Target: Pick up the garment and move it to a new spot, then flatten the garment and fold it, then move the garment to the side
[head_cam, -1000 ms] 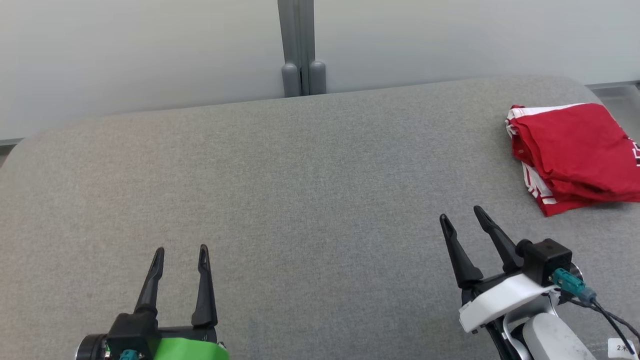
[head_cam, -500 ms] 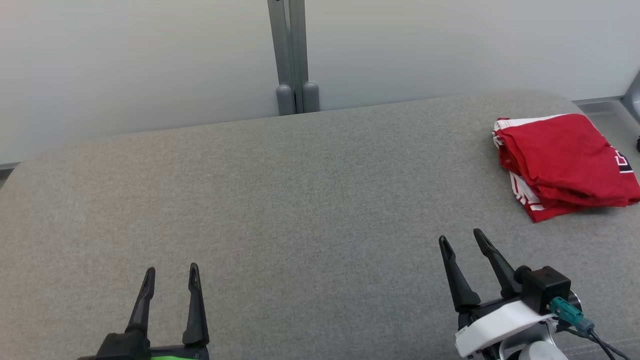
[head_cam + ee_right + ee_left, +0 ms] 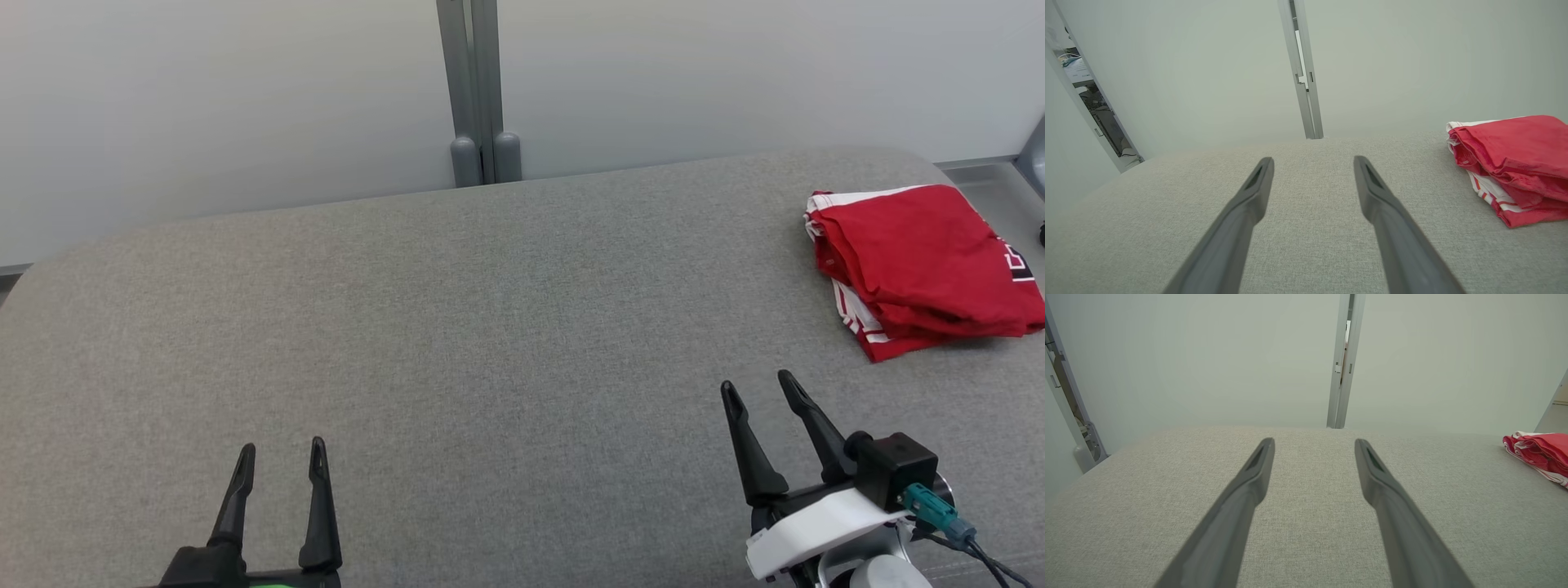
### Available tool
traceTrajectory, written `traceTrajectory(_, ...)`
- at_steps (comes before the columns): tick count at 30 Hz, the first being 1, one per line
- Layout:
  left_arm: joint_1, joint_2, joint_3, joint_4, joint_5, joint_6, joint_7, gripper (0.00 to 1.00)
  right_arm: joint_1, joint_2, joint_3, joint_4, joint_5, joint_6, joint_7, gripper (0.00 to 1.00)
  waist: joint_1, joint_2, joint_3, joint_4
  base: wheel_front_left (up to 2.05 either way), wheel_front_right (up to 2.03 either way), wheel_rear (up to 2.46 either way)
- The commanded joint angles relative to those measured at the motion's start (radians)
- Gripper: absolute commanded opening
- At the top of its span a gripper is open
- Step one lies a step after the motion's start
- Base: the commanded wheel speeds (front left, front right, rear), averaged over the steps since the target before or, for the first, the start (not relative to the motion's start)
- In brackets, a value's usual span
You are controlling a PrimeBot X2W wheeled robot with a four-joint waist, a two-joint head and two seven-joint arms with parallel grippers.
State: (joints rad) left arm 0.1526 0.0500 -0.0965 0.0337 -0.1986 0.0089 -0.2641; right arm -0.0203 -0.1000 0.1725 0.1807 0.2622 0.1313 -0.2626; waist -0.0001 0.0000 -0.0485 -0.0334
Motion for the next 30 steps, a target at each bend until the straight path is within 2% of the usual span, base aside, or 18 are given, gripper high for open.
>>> traceTrajectory(1, -0.001, 0.002, 0.002, 0.002, 0.002, -0.001, 0.001, 1.00, 0.011, 0.004, -0.008, -0.007, 0.001, -0.001, -0.003, 1.00, 0.0001, 0.0000, 0.001, 0.001, 0.00, 0.00, 0.00)
traceTrajectory(2, 0.000, 0.000, 0.000, 0.005, 0.000, 0.000, 0.000, 0.00, 0.000, 0.002, -0.006, 0.000, 0.000, 0.000, 0.000, 0.00, 0.0001, 0.0000, 0.001, 0.001, 0.00, 0.00, 0.00)
traceTrajectory(7, 0.004, -0.001, -0.003, 0.042, -0.017, -0.001, 0.003, 0.00, 0.021, 0.002, -0.004, 0.033, 0.017, 0.000, 0.004, 0.00, 0.0001, 0.0000, 0.002, 0.001, 0.00, 0.00, 0.00)
traceTrajectory(30, -0.077, 0.020, 0.033, 0.093, -0.443, -0.042, 0.090, 0.00, -0.013, 0.001, -0.066, 0.040, 0.419, 0.000, 0.096, 0.00, 0.0001, 0.0000, 0.011, 0.007, 0.00, 0.00, 0.00)
